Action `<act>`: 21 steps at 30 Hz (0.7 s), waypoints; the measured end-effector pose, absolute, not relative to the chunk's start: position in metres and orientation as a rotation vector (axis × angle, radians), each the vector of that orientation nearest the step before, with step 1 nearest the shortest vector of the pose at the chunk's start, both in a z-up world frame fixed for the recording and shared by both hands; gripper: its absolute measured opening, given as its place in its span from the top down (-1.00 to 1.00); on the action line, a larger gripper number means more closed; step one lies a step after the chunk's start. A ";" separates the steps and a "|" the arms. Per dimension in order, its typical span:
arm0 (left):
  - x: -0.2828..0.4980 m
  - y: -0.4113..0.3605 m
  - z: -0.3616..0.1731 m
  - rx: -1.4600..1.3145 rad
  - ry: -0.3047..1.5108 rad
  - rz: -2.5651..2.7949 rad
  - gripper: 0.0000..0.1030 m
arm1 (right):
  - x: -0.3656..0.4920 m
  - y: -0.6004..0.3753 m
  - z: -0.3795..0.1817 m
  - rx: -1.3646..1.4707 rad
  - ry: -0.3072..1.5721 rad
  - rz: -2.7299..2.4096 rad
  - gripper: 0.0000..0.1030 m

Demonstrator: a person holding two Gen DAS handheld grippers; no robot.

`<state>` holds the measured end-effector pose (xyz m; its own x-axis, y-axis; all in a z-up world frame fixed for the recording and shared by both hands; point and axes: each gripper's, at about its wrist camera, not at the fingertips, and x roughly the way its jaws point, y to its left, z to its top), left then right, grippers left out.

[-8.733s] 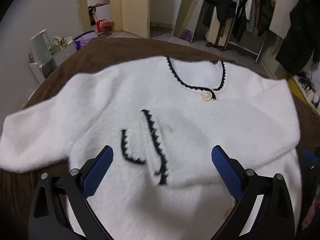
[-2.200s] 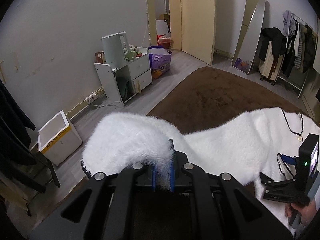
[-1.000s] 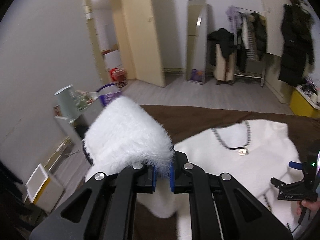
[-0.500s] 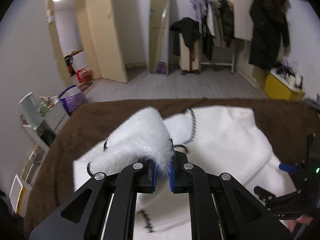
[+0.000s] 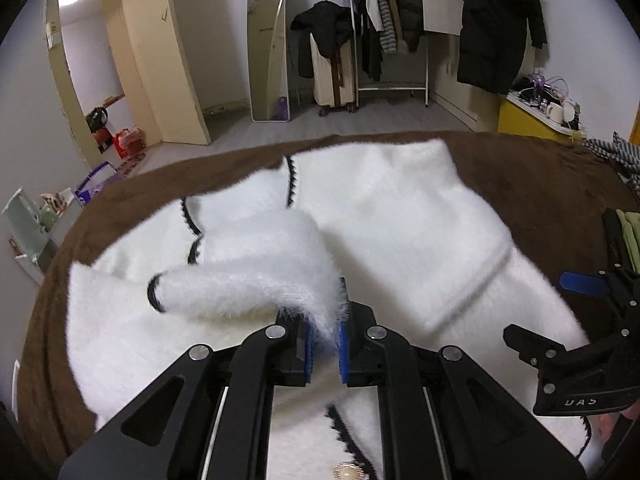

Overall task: Fold large clothes
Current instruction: 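Lower the sleeve onto the folded body and open the left tool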

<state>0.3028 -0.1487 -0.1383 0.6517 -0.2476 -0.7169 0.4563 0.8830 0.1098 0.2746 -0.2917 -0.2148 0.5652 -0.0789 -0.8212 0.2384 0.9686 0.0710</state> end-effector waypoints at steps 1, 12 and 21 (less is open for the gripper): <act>0.301 -0.150 -0.139 0.295 0.762 -0.407 0.77 | 0.274 -0.292 -0.216 0.187 0.954 -0.188 -0.90; 0.296 -0.172 -0.187 0.382 0.852 -0.435 0.32 | 0.269 -0.290 -0.229 0.178 0.967 -0.188 -0.90; 0.294 -0.159 -0.163 0.436 0.805 -0.405 -0.76 | 0.271 -0.287 -0.231 0.145 0.988 -0.181 -0.90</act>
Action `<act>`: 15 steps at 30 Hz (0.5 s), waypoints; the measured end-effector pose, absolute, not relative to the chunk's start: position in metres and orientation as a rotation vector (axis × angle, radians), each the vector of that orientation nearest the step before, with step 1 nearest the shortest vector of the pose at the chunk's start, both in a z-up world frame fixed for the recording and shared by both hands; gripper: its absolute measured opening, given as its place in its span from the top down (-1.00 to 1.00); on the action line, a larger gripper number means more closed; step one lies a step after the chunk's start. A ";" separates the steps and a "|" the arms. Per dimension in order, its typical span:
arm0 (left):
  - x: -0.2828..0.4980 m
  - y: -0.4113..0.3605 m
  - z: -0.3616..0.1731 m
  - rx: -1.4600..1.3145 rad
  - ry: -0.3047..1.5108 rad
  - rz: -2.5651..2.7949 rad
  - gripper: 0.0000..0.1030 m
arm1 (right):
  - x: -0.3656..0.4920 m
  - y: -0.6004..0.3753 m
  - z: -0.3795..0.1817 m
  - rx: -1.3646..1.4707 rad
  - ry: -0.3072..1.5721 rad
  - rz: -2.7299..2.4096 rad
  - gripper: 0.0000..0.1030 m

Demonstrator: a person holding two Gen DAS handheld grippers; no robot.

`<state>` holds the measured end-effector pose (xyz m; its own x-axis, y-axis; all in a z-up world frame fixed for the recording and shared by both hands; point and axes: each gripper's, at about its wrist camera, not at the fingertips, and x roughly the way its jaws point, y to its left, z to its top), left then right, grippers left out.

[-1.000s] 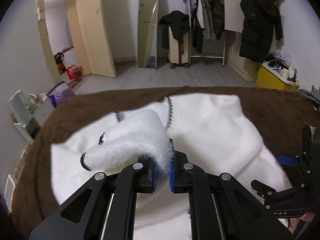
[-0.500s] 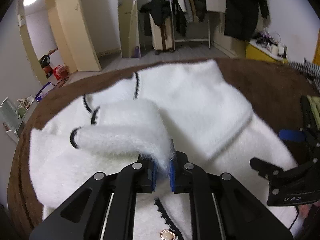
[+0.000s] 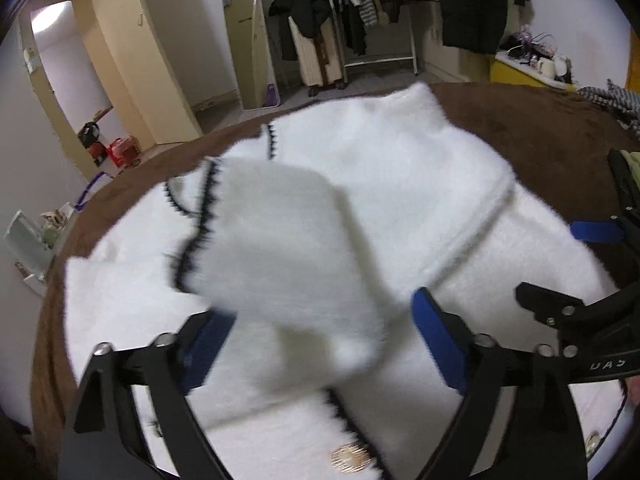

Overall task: Fold large clothes
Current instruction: 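Lower the sleeve onto the folded body and open the left tool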

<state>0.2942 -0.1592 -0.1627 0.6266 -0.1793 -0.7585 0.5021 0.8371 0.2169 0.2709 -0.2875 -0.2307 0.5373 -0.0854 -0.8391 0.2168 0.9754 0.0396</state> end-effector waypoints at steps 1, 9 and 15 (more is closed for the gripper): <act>0.296 -0.153 -0.158 0.436 0.809 -0.394 -0.77 | 0.271 -0.285 -0.228 0.137 0.989 -0.172 -0.90; 0.318 -0.078 -0.125 0.358 0.879 -0.258 -0.87 | 0.284 -0.254 -0.197 0.047 0.954 -0.070 -0.90; 0.347 -0.015 -0.128 0.269 0.944 -0.117 -0.87 | 0.304 -0.222 -0.173 0.018 0.882 0.074 -0.90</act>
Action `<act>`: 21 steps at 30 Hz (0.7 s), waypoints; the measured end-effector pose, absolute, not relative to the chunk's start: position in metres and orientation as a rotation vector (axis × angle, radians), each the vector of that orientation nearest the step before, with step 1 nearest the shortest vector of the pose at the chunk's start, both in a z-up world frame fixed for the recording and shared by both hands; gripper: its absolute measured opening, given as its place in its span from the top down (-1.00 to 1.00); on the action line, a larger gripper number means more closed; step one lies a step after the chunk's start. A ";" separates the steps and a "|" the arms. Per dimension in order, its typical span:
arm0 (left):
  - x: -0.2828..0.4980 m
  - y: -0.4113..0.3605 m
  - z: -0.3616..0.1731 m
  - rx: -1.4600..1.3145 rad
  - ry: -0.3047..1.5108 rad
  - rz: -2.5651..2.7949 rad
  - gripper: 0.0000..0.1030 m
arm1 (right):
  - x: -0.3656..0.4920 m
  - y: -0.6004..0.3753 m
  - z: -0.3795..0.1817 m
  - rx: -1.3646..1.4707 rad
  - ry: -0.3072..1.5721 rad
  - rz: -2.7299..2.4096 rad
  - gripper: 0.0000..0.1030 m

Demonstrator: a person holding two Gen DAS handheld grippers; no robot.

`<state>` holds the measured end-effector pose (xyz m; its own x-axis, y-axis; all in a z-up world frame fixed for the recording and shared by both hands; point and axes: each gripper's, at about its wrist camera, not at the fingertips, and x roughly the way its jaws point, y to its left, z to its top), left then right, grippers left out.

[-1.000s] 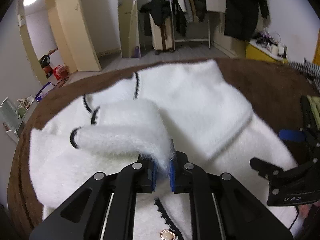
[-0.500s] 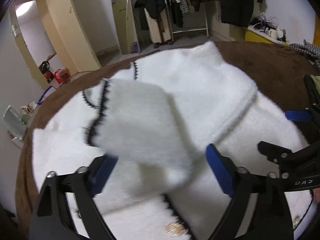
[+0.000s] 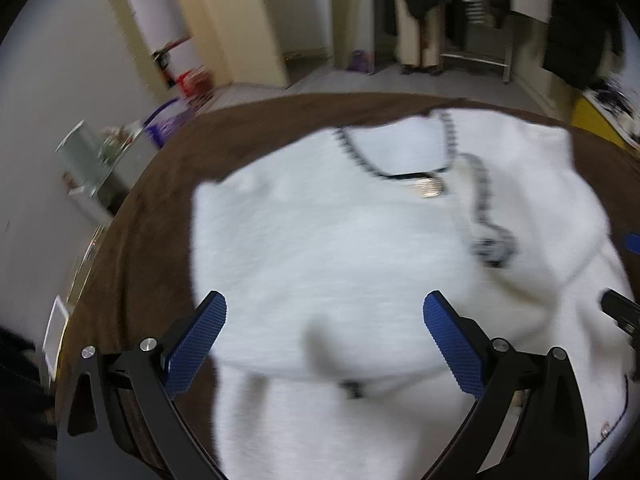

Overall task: Fold large clothes
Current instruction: 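Lower the sleeve onto the folded body and open the left tool, then grasp the black-trimmed sleeve cuff with the right tool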

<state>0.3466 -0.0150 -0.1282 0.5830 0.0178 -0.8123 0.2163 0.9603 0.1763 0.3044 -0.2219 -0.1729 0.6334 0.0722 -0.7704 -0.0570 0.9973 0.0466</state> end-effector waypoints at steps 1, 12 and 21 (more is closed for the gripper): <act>0.351 -0.009 -0.131 0.263 0.949 -0.107 -0.87 | 0.308 -0.214 -0.169 0.009 0.869 0.098 -0.90; 0.387 0.008 -0.184 0.210 1.051 -0.115 -0.88 | 0.358 -0.143 -0.157 -0.129 0.810 0.271 -0.61; 0.388 0.014 -0.198 0.175 1.055 -0.149 -0.89 | 0.382 -0.122 -0.192 -0.200 0.896 0.257 0.03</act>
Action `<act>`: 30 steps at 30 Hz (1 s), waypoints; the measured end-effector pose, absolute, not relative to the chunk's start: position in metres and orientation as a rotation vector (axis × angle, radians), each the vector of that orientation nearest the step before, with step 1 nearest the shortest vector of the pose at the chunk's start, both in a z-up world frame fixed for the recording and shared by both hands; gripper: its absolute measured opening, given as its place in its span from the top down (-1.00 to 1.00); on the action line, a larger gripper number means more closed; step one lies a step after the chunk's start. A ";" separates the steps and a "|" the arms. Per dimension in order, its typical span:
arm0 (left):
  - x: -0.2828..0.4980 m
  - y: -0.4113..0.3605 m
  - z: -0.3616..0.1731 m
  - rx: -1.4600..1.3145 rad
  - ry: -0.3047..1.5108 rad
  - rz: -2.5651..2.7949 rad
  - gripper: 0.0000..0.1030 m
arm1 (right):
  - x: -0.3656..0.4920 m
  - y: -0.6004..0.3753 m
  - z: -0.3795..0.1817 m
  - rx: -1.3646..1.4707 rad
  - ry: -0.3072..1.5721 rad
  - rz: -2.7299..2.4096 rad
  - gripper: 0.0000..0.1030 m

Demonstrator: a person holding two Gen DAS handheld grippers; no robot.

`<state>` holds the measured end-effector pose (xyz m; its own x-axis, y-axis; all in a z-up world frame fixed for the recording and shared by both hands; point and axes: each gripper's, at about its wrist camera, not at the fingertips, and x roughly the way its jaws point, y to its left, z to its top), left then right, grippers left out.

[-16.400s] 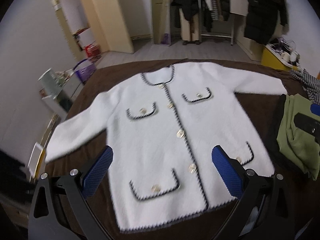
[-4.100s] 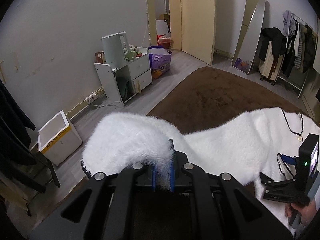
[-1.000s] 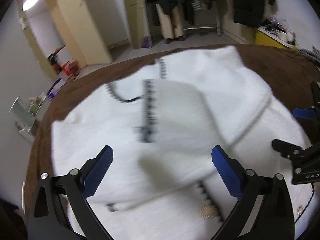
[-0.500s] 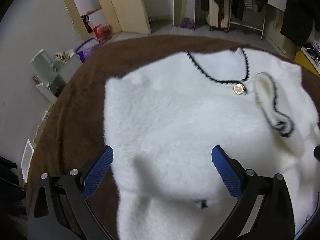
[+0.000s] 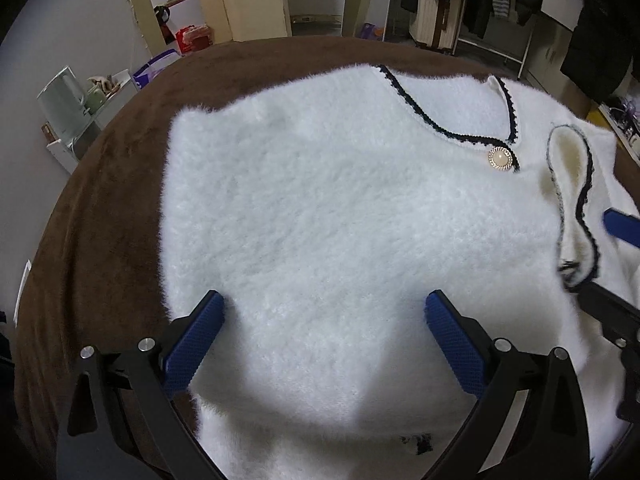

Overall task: Fold large clothes
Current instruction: 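Grasp the black-trimmed sleeve cuff with the right tool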

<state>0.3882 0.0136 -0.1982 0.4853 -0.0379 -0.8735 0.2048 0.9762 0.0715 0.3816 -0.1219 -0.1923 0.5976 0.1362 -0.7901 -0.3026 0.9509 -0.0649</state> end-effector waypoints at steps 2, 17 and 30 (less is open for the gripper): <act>0.388 0.014 -0.199 0.170 1.051 -0.150 -0.89 | 0.383 -0.122 -0.197 -0.193 0.909 0.249 0.52; 0.382 0.012 -0.198 0.145 1.009 -0.111 -0.89 | 0.321 -0.236 -0.198 0.102 0.913 -0.095 0.84; 0.370 0.011 -0.195 0.165 0.985 -0.073 -0.88 | 0.292 -0.280 -0.225 0.376 0.934 -0.074 0.35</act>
